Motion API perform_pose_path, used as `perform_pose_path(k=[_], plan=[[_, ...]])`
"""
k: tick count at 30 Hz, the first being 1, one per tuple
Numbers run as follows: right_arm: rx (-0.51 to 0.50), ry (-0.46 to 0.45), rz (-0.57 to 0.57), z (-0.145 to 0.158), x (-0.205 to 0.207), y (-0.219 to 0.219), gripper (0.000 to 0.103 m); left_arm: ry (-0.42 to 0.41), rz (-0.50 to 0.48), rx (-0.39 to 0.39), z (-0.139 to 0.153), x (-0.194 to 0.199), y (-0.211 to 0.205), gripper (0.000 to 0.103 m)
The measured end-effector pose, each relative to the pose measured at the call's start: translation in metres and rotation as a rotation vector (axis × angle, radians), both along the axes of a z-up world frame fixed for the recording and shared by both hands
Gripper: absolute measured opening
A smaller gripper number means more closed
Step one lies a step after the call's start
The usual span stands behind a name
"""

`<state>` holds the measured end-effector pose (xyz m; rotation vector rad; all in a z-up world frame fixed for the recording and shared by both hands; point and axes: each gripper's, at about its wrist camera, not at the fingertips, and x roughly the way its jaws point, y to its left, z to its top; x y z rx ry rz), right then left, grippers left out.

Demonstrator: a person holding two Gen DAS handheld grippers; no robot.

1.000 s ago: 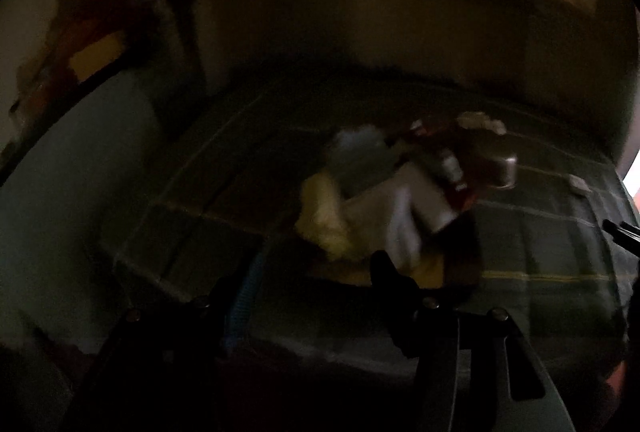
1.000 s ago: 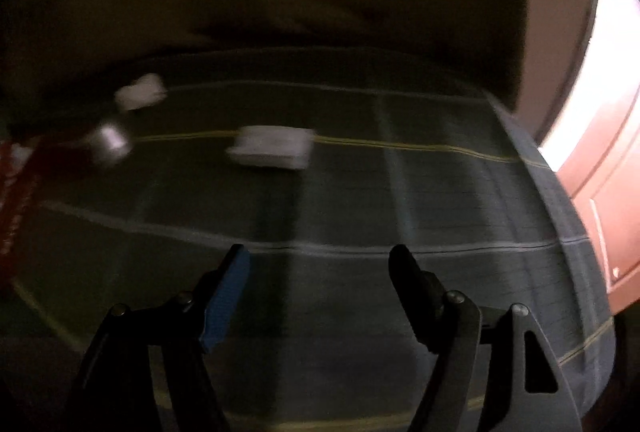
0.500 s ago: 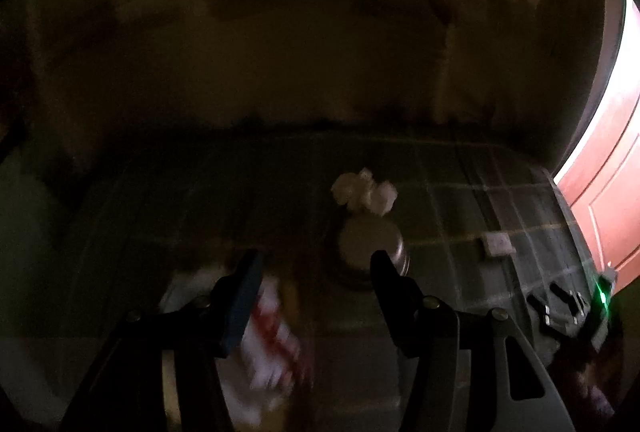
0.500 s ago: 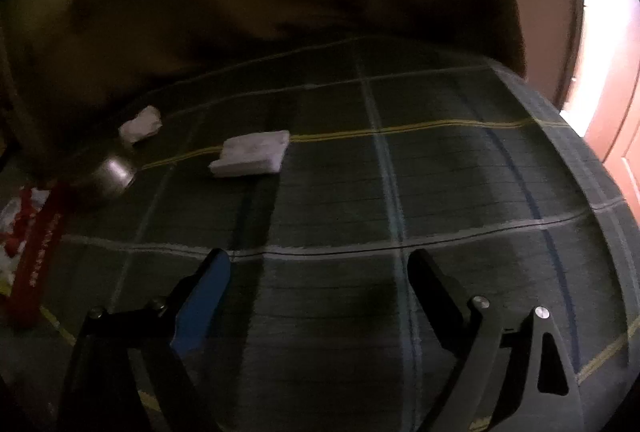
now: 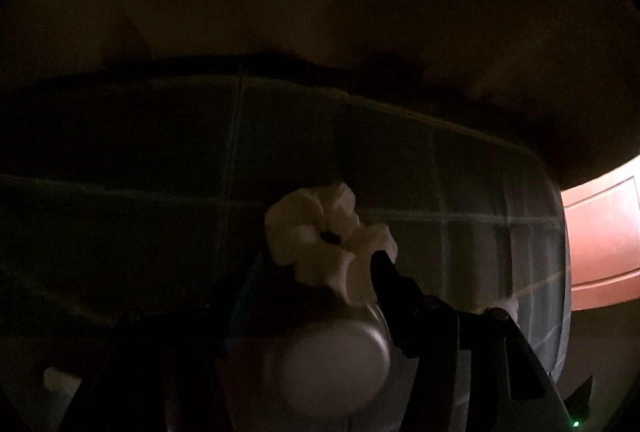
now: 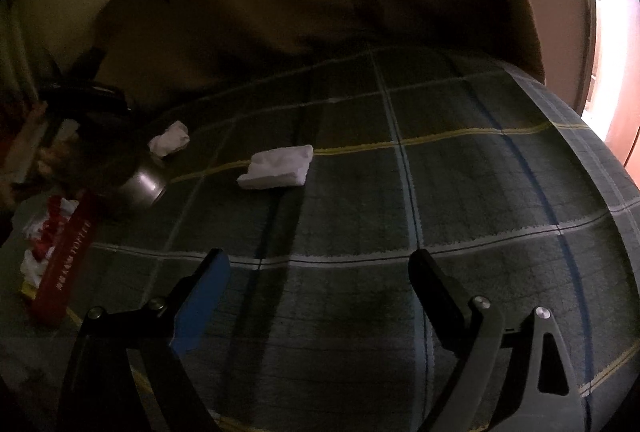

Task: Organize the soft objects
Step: 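Grasp the crumpled white cloth beside the metal pot with the left tool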

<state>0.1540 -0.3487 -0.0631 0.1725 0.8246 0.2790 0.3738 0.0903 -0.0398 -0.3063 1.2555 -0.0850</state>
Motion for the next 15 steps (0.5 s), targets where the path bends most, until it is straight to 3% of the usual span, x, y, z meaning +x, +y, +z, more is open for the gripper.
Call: perform_pose_path(k=[9,15], plan=[[0.018,-0.010,-0.004,0.001,0.001,-0.002,0.090,0.090,0.025,-0.049,-0.041,0.022,-0.004,0.057],[0.025,-0.015,-0.002,0.003,0.000,-0.002,0.090,0.086,0.018,0.016,-0.049,0.027,-0.018,0.059]])
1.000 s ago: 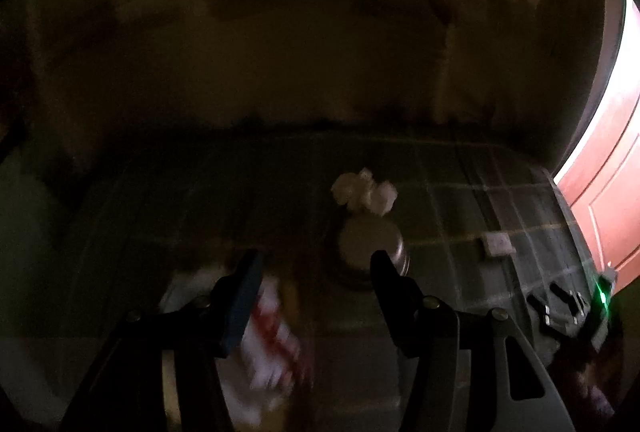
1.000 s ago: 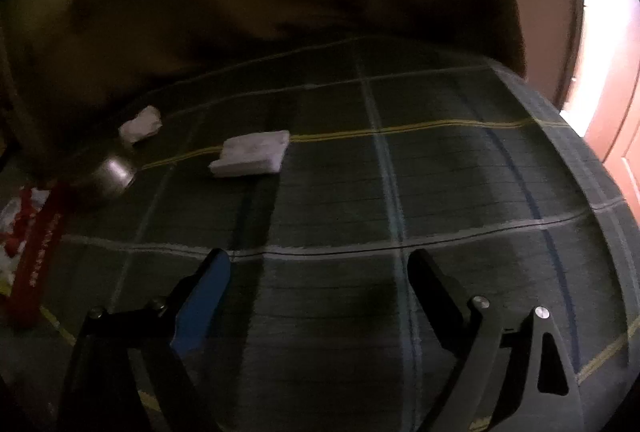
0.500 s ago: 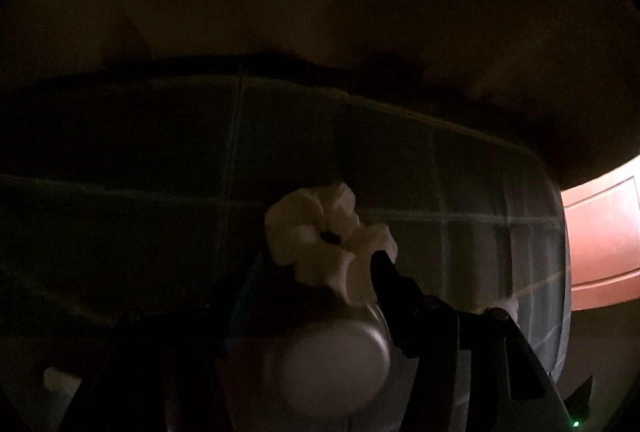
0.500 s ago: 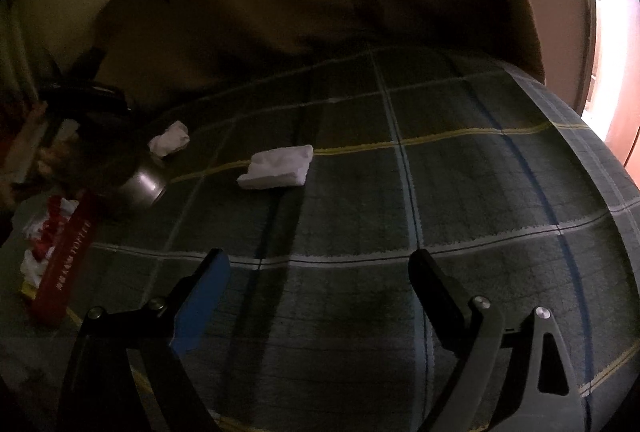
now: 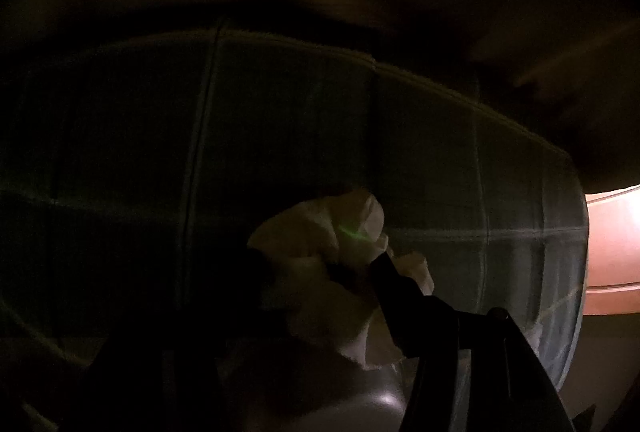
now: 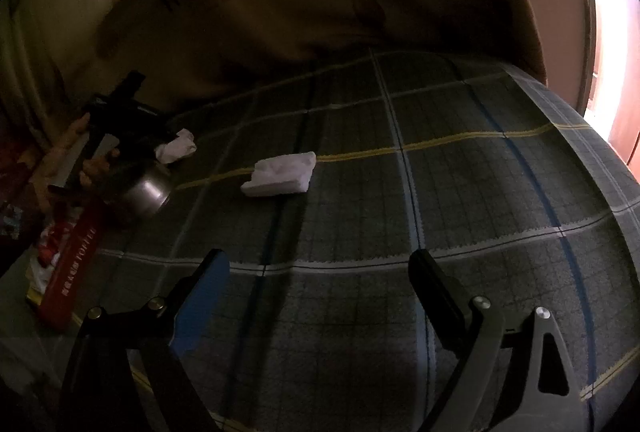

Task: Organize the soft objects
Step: 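Grasp the crumpled white cloth beside the metal pot with the left tool, then lift the crumpled white cloth with left while right grasps the small white folded cloth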

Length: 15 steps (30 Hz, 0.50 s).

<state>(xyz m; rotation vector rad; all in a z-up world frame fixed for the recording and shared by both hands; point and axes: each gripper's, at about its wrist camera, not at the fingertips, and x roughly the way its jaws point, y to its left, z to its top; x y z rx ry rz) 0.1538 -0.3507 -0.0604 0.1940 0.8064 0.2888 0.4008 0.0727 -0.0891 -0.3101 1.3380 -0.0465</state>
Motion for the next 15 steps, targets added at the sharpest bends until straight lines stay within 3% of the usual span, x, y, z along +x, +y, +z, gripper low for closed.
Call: perform_pose_path(k=[3,7,10,11,12,13,14,15], plan=[[0.002,-0.004,-0.003,0.001,0.001,0.000,0.090,0.004,-0.001,0.014,0.000,0.002,-0.010,0.065],[0.002,-0.009,-0.002,0.002,0.002,0.001,0.090,0.034,-0.056,0.137,-0.001,0.003,-0.038,0.068],[0.006,-0.010,-0.001,0.002,0.003,0.001,0.090,0.012,-0.137,0.239,-0.003,0.000,-0.063,0.067],[0.007,-0.011,-0.001,0.003,0.002,0.001,0.090,-0.003,-0.149,0.241,-0.002,-0.003,-0.068,0.064],[0.008,-0.012,-0.001,0.003,0.003,0.001,0.090,-0.016,-0.160,0.234,0.000,-0.005,-0.071,0.048],[0.010,-0.013,-0.002,0.003,0.003,0.000,0.090,-0.033,-0.174,0.232,0.003,-0.008,-0.076,0.019],[0.012,-0.015,-0.003,0.003,0.003,0.000,0.090,-0.039,-0.181,0.236,0.005,-0.012,-0.079,0.006],[0.014,-0.014,-0.004,0.003,0.003,0.000,0.090,-0.043,-0.181,0.244,0.007,-0.015,-0.084,0.007]])
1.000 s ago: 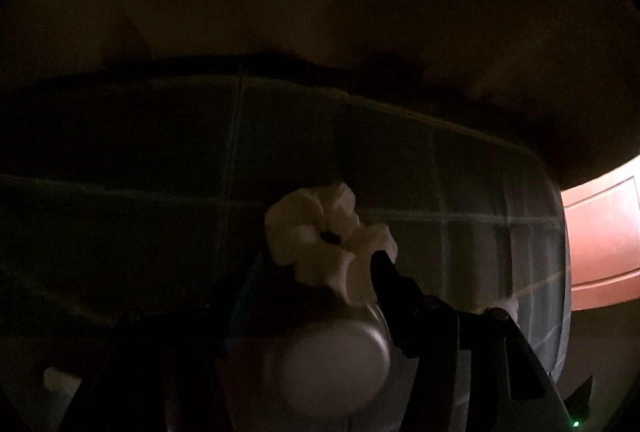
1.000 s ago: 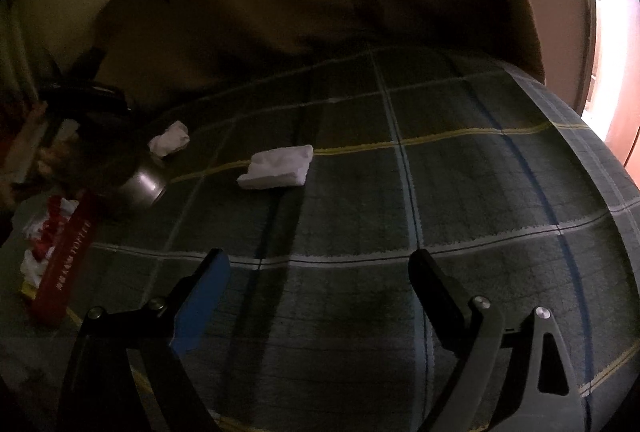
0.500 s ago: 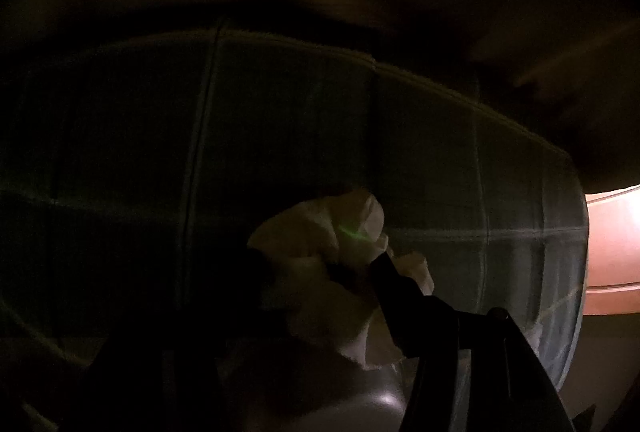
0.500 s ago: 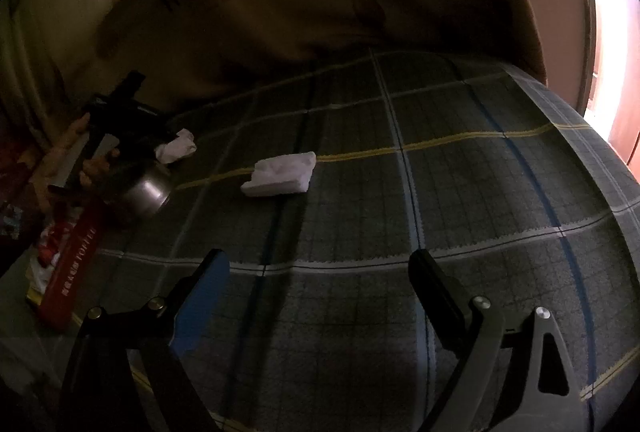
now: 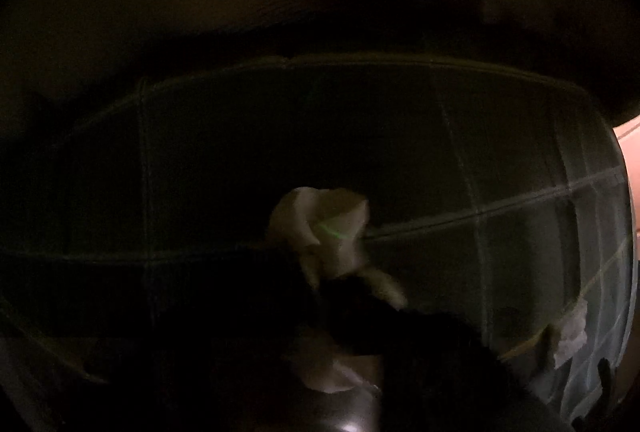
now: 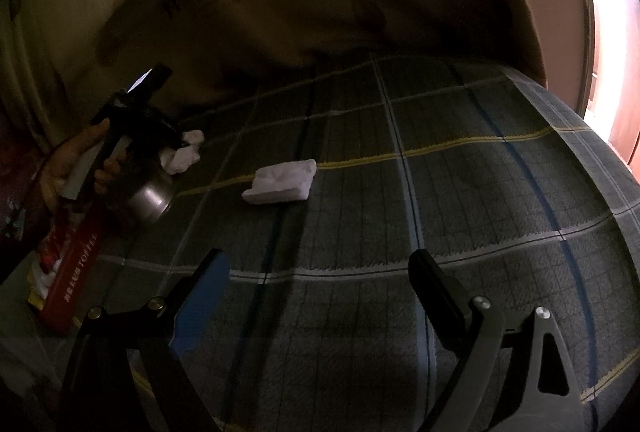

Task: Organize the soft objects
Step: 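Lift the crumpled white cloth with left while right grasps the small white folded cloth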

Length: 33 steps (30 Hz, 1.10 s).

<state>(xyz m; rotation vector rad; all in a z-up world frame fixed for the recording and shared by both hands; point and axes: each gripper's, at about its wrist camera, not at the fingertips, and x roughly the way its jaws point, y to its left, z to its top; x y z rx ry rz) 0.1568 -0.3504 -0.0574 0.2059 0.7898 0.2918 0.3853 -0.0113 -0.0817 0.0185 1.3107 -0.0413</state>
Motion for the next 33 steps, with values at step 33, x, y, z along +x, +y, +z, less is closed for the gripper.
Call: perform_pose_path(k=[33], plan=[[-0.079,0.114,0.078,-0.011,0.079,0.066,0.095,-0.307,0.068,-0.274,0.103,-0.261,-0.020,0.007]])
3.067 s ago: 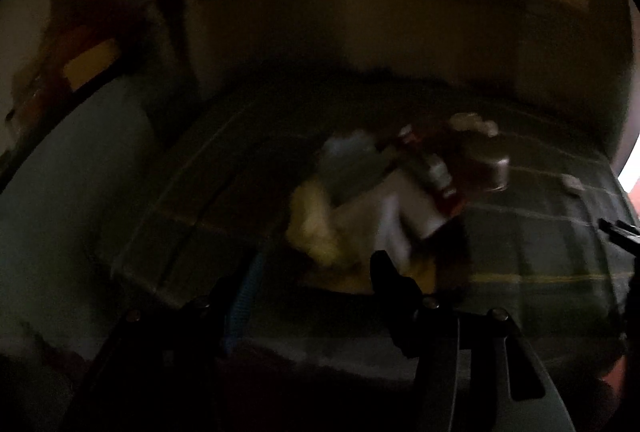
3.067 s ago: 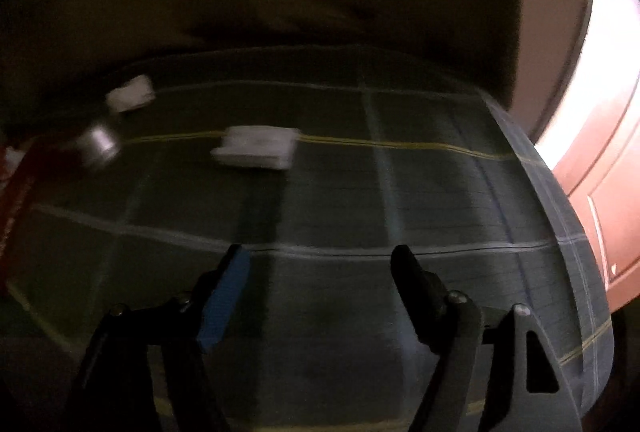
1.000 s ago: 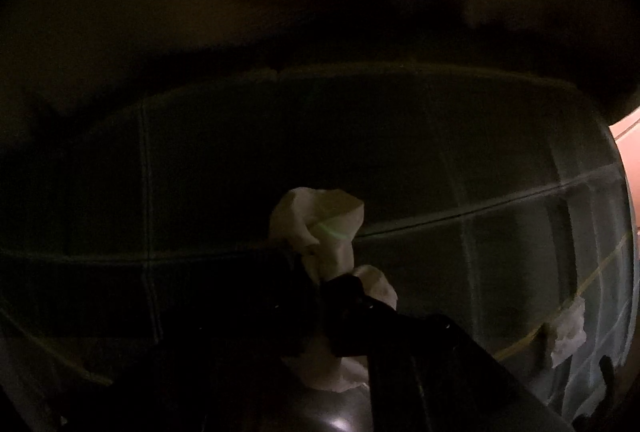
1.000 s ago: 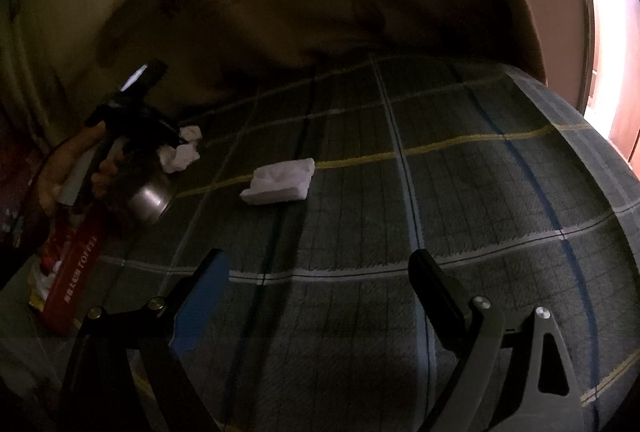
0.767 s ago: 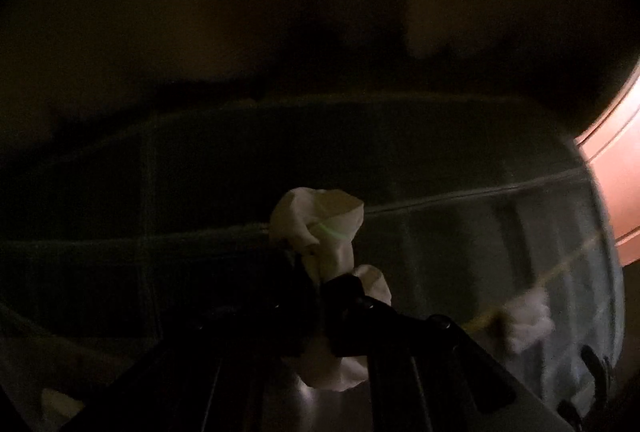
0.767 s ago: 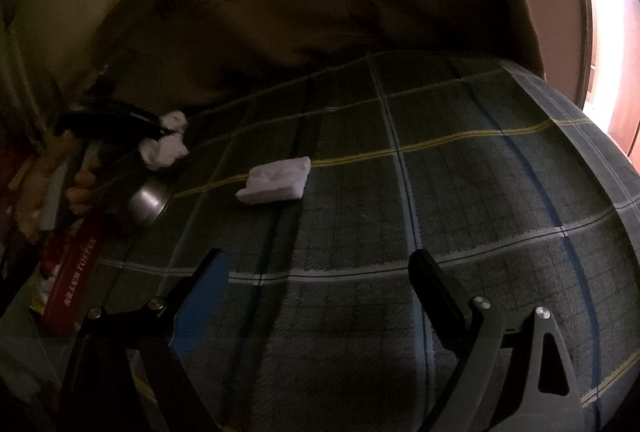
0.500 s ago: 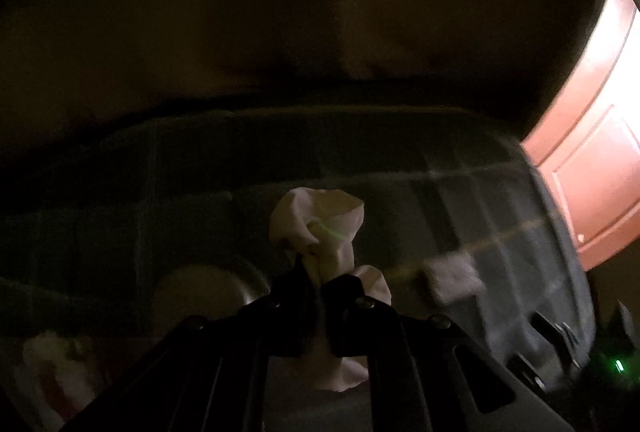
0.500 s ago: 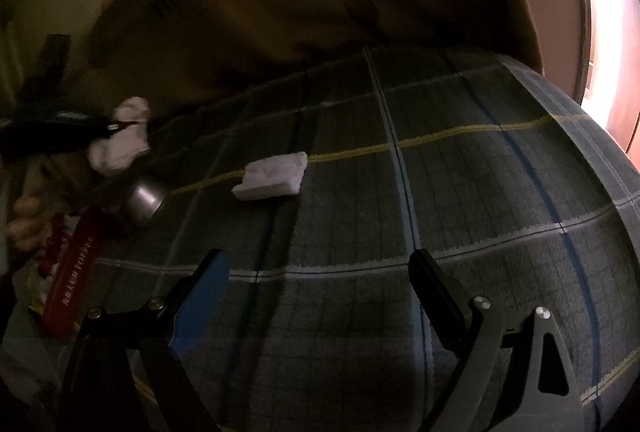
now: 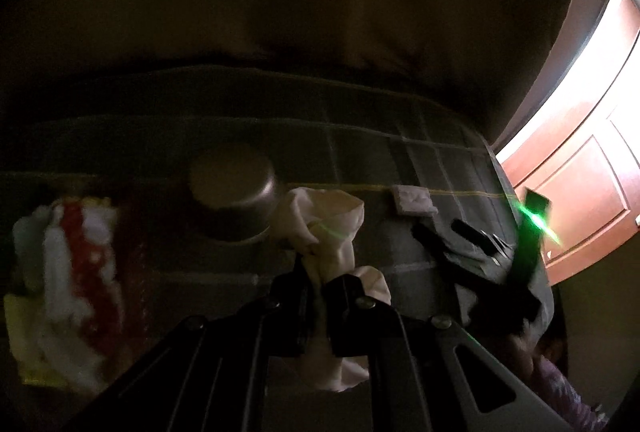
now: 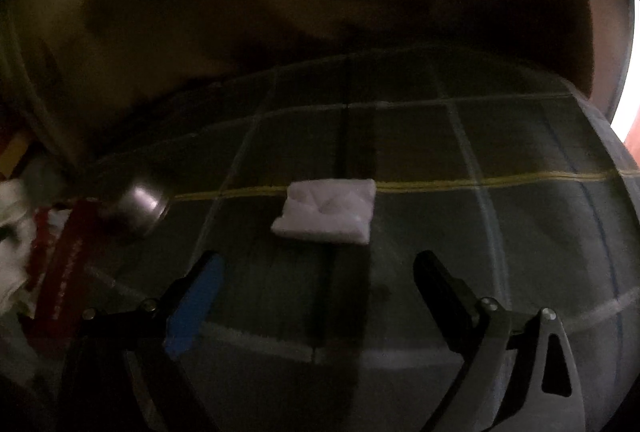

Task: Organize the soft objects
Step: 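Lift the crumpled white cloth with left while right grasps the small white folded cloth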

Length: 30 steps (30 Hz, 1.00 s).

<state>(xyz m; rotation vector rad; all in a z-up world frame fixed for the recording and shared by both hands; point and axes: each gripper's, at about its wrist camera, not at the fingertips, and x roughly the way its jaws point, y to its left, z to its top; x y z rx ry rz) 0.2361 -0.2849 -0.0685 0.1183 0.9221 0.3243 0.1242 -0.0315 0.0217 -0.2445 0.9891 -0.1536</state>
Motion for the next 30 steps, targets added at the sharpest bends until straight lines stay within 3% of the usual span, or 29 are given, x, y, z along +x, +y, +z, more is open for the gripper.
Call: perform_pose_path(k=[7,8,9,11,14,22,26,30], plan=[[-0.044,0.009,-0.027,-0.006,0.025,0.021,0.093,-0.043,0.070,0.013,0.020,-0.034,0.028,0.007],[-0.068,0.029,-0.022,-0.011,0.029,0.026,0.074,-0.051,0.081,0.016,0.023,-0.039,0.031,0.007],[-0.082,0.034,-0.022,-0.012,0.029,0.028,0.065,-0.059,0.092,0.018,0.025,-0.043,0.034,0.007],[-0.084,0.026,-0.011,-0.012,0.029,0.030,0.026,-0.071,0.120,0.020,0.033,-0.057,0.049,0.007],[-0.080,0.021,-0.004,-0.011,0.027,0.030,0.013,-0.091,0.185,0.008,0.045,-0.083,0.078,0.008],[0.011,-0.038,0.068,0.013,-0.034,0.038,0.013,-0.105,0.413,0.120,0.067,-0.167,0.166,0.010],[0.056,-0.067,0.158,0.030,-0.082,0.067,0.013,-0.075,0.498,0.119,0.062,-0.195,0.198,0.010],[0.070,-0.078,0.231,0.045,-0.120,0.094,0.013,-0.064,0.513,0.087,0.051,-0.203,0.211,0.010]])
